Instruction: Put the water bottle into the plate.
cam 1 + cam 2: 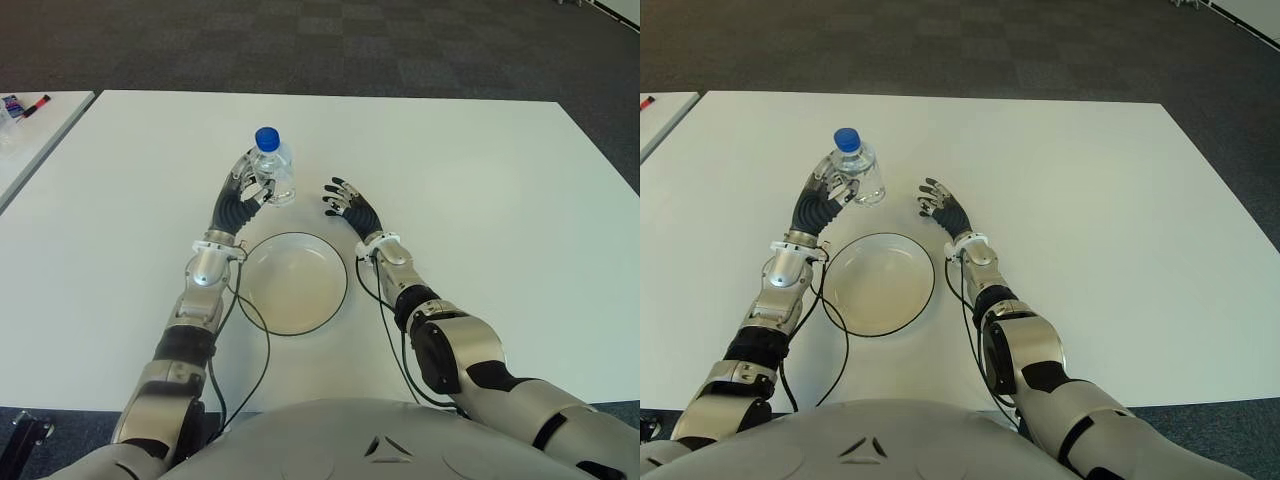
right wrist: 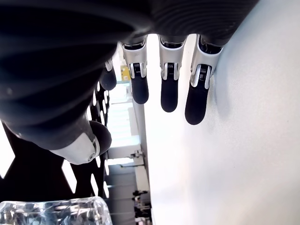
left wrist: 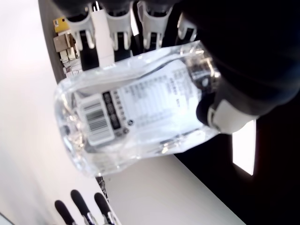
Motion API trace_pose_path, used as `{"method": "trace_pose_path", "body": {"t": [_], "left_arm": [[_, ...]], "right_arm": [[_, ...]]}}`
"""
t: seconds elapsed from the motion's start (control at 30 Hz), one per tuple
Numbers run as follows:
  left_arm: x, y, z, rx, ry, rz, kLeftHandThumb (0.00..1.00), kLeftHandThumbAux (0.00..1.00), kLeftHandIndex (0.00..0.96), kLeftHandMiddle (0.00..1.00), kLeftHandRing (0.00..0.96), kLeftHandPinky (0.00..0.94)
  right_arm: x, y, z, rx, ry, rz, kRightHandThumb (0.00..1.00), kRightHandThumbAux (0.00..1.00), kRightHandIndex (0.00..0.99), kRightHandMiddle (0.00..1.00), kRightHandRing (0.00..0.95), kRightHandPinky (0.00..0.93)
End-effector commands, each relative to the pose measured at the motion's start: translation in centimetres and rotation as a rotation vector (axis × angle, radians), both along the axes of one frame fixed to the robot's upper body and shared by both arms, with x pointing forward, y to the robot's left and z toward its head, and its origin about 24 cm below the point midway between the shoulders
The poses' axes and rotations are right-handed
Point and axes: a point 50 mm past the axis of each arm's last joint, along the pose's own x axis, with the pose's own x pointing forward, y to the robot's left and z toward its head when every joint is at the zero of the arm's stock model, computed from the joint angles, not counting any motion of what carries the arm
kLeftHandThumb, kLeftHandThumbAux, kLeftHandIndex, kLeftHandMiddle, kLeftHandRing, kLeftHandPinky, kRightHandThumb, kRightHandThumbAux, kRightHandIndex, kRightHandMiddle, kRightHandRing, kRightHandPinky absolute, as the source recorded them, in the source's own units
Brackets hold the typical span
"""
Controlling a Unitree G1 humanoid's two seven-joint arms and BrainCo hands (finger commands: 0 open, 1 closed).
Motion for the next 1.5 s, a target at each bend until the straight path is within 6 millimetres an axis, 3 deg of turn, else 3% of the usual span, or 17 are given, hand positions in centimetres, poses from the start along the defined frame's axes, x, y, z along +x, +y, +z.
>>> {"method": "trace_pose_path", "body": {"t": [0.03,0.67,1.5], "left_arm": [[-0.4,-0.1,0.6,-0.021,-0.022,-0.004,0.950,0.647,0.389,0.514,0.538,0.720],[-2.7,-0.4,1.0,0.008,-0.041,-0.006,0.950,0.646,0.390,0.514,0.538,0.732],[-4.3,-0.4,1.6,-0.050,-0.095,-0.025,0.951,0.645,0.393,0.519,0.537,0.703]], "right_arm": [[-2.0,1.7,-2.5,0.007,0.177,0.029,0.121,0.655,0.020,0.145,0.175,0.224],[-2.2,1.5,-2.7,0.000,0.175,0.025,0.120,0.655,0.031,0.166,0.196,0.244],[-2.1,1.5,-2.6,-0.007,0.175,0.022,0.117,0.663,0.040,0.178,0.207,0.250]]}}
